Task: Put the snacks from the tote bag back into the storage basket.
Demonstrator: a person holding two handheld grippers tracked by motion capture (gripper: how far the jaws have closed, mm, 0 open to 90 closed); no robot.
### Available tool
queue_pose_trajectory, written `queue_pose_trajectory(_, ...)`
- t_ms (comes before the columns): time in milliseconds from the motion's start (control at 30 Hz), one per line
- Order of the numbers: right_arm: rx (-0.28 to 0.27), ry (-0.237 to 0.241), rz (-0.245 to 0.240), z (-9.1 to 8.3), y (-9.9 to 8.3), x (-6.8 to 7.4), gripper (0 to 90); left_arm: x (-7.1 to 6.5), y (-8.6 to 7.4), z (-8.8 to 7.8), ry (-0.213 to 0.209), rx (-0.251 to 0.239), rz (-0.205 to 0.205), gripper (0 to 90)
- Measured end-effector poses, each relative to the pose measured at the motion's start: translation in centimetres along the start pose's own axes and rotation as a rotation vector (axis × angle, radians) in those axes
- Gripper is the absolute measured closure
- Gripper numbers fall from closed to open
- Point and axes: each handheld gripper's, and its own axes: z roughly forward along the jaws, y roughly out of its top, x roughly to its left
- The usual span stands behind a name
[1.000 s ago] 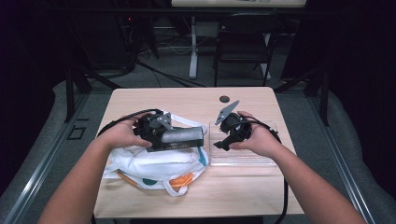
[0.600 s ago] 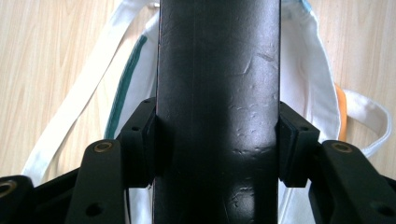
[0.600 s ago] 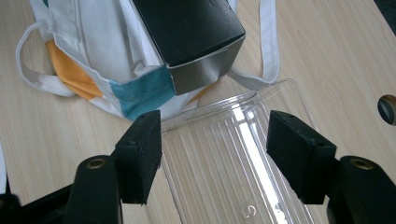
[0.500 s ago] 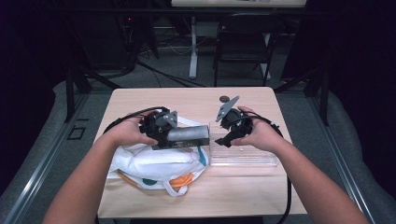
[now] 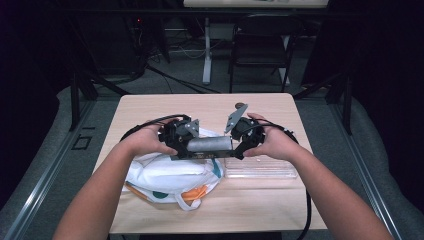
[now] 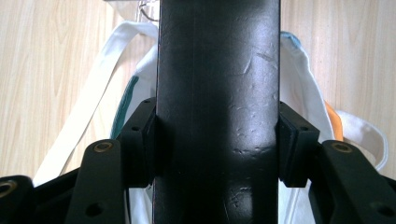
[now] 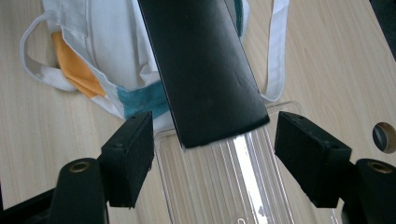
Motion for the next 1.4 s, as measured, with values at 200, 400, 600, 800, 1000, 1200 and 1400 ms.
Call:
queue_pose_trajectory(200, 0.007, 0.002, -0.019, 0.3, 0.5, 0.2, 27.3, -0.2, 0.7, 0.3, -0.005, -0.011, 0.007, 43.0)
queue_pose_trajectory(400, 0.03, 0.01, -0.043, 0.6, 0.7, 0.4, 26.5, -0.3, 1.3, 0.6, -0.01, -0.018, 0.023, 43.0)
queue_pose_trajectory(600, 0.033, 0.015, -0.04, 1.2, 0.8, 0.6, 26.5, -0.5, 1.7, 0.8, -0.016, -0.024, 0.034, 43.0)
queue_pose_trajectory(800, 0.033, 0.021, -0.04, 1.8, 0.8, 0.7, 26.7, -0.8, 2.2, 0.9, -0.021, -0.034, 0.045, 43.0)
queue_pose_trajectory(1000, 0.052, 0.031, -0.051, 2.2, 0.9, 0.8, 27.1, -0.9, 2.4, 0.9, -0.018, -0.04, 0.052, 43.0)
queue_pose_trajectory(1200, 0.056, 0.042, -0.051, 2.7, 0.9, 0.9, 27.8, -1.0, 2.6, 1.0, -0.021, -0.042, 0.054, 43.0)
queue_pose_trajectory(1400, 0.063, 0.046, -0.063, 3.0, 1.0, 1.0, 28.5, -1.0, 2.7, 1.0, -0.026, -0.035, 0.065, 43.0)
